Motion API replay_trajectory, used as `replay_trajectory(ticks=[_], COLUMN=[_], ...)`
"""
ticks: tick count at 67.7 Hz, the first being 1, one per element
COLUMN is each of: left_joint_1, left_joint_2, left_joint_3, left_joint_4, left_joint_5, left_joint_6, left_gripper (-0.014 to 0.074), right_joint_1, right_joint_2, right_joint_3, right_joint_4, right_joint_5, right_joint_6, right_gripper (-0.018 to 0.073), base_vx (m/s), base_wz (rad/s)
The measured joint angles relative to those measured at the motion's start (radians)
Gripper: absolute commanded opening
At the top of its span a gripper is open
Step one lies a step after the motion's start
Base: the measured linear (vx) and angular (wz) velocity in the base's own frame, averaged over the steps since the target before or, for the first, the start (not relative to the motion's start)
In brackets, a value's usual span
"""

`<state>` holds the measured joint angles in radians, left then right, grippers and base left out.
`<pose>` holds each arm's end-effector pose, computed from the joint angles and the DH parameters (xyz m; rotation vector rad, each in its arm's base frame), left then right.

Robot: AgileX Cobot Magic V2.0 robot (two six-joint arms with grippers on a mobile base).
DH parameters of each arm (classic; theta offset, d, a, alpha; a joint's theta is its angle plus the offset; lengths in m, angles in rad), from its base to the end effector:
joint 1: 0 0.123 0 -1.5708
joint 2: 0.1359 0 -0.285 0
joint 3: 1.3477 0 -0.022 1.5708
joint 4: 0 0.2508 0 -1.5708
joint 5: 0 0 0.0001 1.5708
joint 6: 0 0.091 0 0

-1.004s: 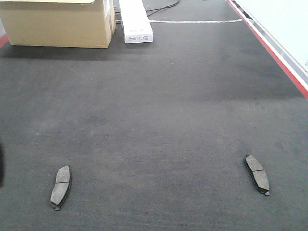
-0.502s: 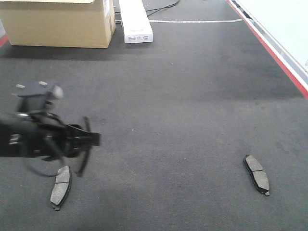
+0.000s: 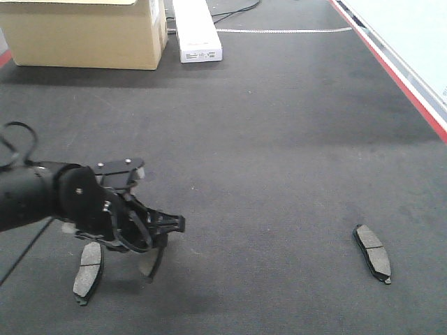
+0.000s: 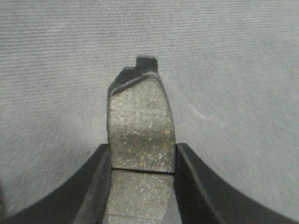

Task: Move and align brake pads A on conveyor
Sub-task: 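Lower the left gripper and release its brake pad onto the belt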

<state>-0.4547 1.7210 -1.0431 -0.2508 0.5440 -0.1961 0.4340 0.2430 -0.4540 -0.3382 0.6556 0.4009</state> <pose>0.3005 -0.1599 0.1937 0.0996 2.7537 -0.4261 0.0556 0.0055 0.2942 -0.1508 1.8916 0.1901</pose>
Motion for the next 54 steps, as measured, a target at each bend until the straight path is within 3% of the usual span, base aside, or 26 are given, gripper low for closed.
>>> replay_trajectory(ticks=[24, 54], left_joint_1=[-0.039, -0.039], left_joint_2=[0.117, 0.094], left_joint_3=[-0.02, -0.021], left_joint_4=[-0.081, -0.062], left_joint_5=[-0.047, -0.041], left_joint_6=[-0.039, -0.046], left_gripper=[0.036, 0.0395], right_joint_1=[0.0, 0.0], right_joint_2=[0.0, 0.0], right_joint_3=[0.0, 0.0], right_joint_4=[0.0, 0.0], right_joint_5=[0.0, 0.0], right_joint_6=[0.0, 0.0], right_gripper=[-0.0004, -0.0004], base_vx=[0.0, 0.0], base_wz=[0.0, 0.0])
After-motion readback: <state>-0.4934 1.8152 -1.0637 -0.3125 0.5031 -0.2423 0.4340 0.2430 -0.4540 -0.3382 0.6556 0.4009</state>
